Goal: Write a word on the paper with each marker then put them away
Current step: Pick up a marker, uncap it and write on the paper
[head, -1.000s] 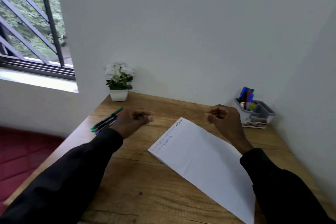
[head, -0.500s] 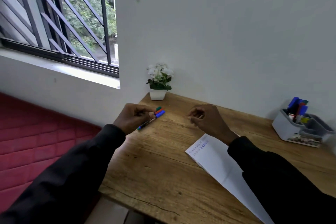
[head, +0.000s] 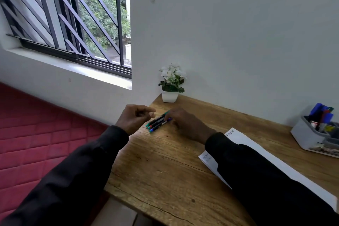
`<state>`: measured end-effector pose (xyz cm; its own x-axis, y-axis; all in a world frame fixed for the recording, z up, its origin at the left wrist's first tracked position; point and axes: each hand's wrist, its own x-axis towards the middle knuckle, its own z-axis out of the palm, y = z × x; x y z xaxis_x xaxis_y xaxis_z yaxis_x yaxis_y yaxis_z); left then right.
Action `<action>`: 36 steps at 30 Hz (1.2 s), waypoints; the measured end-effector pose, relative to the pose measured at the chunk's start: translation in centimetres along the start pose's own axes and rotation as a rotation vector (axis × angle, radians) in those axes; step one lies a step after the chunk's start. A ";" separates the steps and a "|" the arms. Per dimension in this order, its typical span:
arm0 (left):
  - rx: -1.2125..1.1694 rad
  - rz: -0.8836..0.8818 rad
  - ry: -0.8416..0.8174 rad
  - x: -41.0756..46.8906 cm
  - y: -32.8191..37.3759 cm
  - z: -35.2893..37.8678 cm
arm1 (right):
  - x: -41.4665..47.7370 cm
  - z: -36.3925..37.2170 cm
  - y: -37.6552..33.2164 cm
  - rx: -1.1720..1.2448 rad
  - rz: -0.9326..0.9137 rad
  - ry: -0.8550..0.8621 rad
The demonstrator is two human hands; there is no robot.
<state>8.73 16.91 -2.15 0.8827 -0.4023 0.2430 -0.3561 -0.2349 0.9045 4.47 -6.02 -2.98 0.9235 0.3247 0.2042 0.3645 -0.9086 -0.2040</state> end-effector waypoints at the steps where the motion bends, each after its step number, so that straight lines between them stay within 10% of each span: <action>1: 0.002 -0.005 -0.005 0.0 -0.1 0.0 | 0.0 0.2 -0.1 -0.018 -0.015 -0.007; 15: -0.041 0.020 -0.049 -0.1 1.9 2.9 | -4.5 -0.6 3.3 -0.099 0.091 0.032; 25: -0.089 0.090 -0.304 0.1 5.4 10.5 | -12.1 -7.1 2.9 0.856 0.381 0.473; 36: -0.033 0.185 -0.343 -0.5 8.5 14.4 | -15.7 -8.2 2.3 1.215 0.377 0.521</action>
<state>0.90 2.37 0.34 0.6490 -0.7087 0.2766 -0.4842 -0.1043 0.8687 -10.14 -15.39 1.19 0.9361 -0.2683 0.2274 0.2272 -0.0320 -0.9733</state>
